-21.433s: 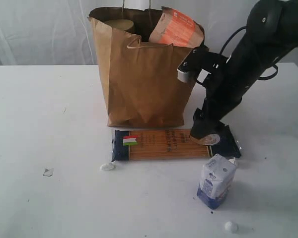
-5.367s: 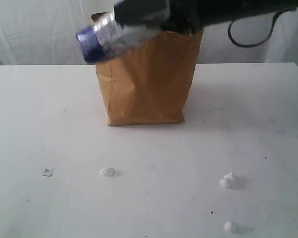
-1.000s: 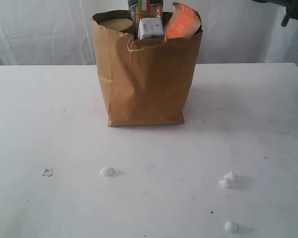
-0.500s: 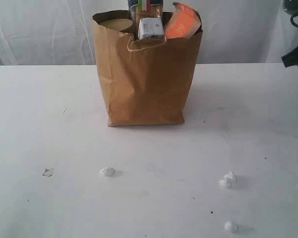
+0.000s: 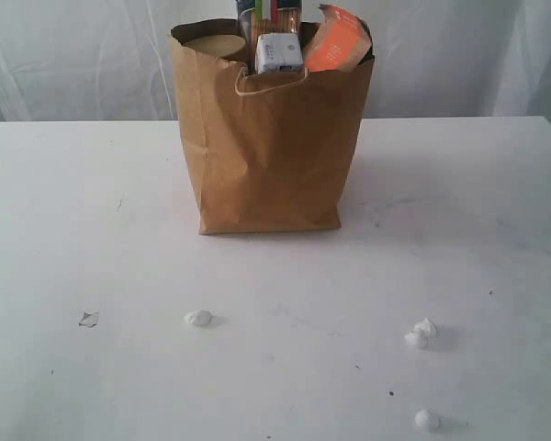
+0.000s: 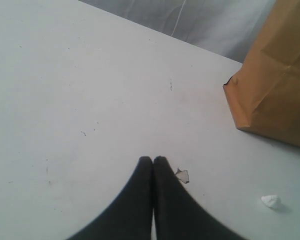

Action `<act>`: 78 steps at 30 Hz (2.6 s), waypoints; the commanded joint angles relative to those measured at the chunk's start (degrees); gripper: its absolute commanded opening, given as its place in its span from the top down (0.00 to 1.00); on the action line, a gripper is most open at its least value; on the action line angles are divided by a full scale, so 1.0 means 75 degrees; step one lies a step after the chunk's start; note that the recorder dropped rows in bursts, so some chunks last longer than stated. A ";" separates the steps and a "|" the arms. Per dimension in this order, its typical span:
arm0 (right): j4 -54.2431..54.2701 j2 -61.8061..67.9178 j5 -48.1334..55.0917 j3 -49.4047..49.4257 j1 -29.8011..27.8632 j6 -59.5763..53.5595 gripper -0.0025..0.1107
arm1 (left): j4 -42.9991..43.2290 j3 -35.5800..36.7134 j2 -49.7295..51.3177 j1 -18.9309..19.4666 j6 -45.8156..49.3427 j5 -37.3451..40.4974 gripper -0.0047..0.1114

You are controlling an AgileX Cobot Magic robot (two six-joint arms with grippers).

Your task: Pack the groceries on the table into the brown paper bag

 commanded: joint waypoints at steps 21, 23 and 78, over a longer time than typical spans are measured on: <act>-1.0678 0.0370 0.8717 0.1338 -0.0007 1.3585 0.98 | -0.0074 0.0023 -0.0032 0.0012 -0.0042 -0.0008 0.96; -1.0732 0.0623 0.9348 0.1112 -0.0007 1.3566 0.98 | -0.0074 0.0023 -0.0032 0.0012 -0.0042 -0.0008 0.96; -1.2636 0.5760 0.9264 -0.0787 -0.0007 1.4380 0.71 | -0.0074 0.0023 -0.0032 0.0012 -0.0042 -0.0008 0.96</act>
